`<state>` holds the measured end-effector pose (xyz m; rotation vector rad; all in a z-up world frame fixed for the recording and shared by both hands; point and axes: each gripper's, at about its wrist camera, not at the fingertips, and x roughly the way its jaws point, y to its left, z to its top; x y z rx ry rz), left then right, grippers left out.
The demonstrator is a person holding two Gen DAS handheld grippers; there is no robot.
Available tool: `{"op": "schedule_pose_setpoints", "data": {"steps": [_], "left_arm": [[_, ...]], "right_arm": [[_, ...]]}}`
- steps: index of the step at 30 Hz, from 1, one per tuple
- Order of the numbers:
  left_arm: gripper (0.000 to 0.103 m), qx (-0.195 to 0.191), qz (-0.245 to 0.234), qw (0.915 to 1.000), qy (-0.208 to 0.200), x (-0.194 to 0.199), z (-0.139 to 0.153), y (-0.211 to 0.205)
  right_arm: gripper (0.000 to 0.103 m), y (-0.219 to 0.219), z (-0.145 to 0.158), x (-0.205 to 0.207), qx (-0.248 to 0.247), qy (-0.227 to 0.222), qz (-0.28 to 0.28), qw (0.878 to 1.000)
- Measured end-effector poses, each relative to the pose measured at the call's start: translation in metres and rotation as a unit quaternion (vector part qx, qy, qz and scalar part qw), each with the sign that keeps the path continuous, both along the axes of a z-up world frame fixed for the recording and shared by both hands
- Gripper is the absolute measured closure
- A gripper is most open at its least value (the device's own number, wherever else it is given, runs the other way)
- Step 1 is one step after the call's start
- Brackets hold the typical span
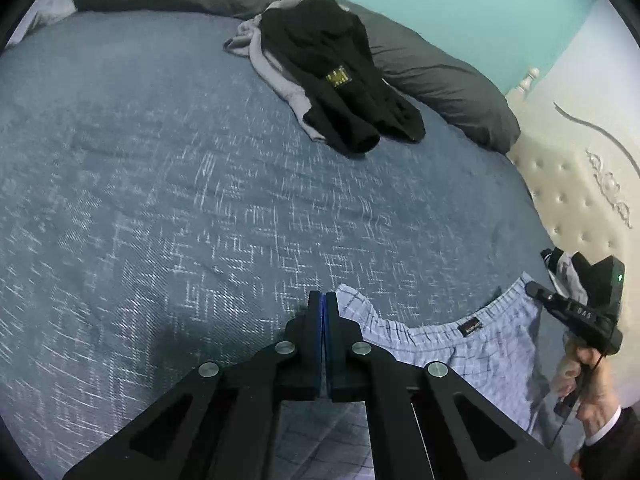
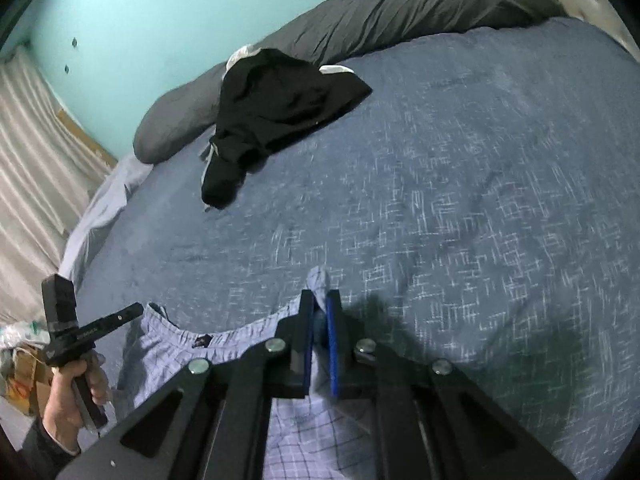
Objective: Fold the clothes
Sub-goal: 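Grasp the shorts waistband with the left tool while the right tool grasps its other end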
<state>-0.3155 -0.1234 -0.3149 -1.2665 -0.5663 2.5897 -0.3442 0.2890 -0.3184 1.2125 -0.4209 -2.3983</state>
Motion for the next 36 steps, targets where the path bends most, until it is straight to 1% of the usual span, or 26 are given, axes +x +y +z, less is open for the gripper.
{"op": "schedule_pose_setpoints", "data": {"steps": [2,4,5,6,13,15,16,17,20,21,25,28,32,36], "left_arm": [[0.100,-0.001,-0.001,1.0000,-0.003,-0.001,-0.001,0.002],[0.090,-0.001,-0.002,1.0000,-0.006,-0.002,-0.002,0.003],[0.081,-0.002,-0.004,1.0000,-0.007,-0.002,-0.003,0.004],[0.078,-0.003,-0.006,0.9999,-0.008,-0.003,-0.004,0.005],[0.078,-0.008,-0.020,0.9997,-0.015,-0.005,-0.012,0.013],[0.080,-0.016,-0.021,0.9996,-0.011,-0.003,-0.010,0.014],[0.083,-0.020,-0.021,0.9995,-0.009,-0.002,-0.010,0.014],[0.089,-0.023,-0.022,0.9995,-0.007,-0.002,-0.009,0.014],[0.094,-0.035,-0.023,0.9991,-0.001,0.001,-0.006,0.015],[0.094,-0.038,-0.024,0.9990,0.001,0.001,-0.005,0.016],[0.095,-0.050,-0.018,0.9980,0.032,0.003,0.013,0.018],[0.095,-0.051,-0.015,0.9976,0.043,0.001,0.022,0.018],[0.095,-0.049,-0.014,0.9980,0.038,-0.007,0.019,0.018],[0.095,-0.048,-0.016,0.9984,0.025,-0.016,0.010,0.020]], "right_arm": [[0.098,-0.002,-0.002,0.000,0.003,-0.005,0.001,1.000],[0.098,-0.001,-0.006,0.000,0.003,-0.012,-0.001,1.000],[0.098,0.001,-0.007,0.001,0.003,-0.015,-0.002,1.000],[0.098,0.002,-0.008,0.002,0.002,-0.016,-0.003,1.000],[0.098,0.005,-0.011,0.004,0.000,-0.021,-0.002,1.000],[0.098,0.004,-0.010,0.004,-0.001,-0.021,-0.001,1.000],[0.098,0.003,-0.010,0.004,-0.001,-0.021,-0.001,1.000],[0.098,0.002,-0.010,0.004,-0.001,-0.020,0.000,1.000],[0.098,0.001,-0.007,0.005,-0.003,-0.015,0.002,1.000],[0.098,0.001,-0.005,0.006,-0.004,-0.012,0.002,1.000],[0.098,0.002,0.006,0.008,-0.017,0.010,-0.001,1.000],[0.098,-0.002,0.011,0.002,-0.009,0.020,0.001,1.000],[0.098,-0.005,0.006,-0.012,0.008,0.013,-0.001,1.000],[0.098,-0.007,-0.007,-0.023,0.021,-0.006,-0.006,1.000]]}}
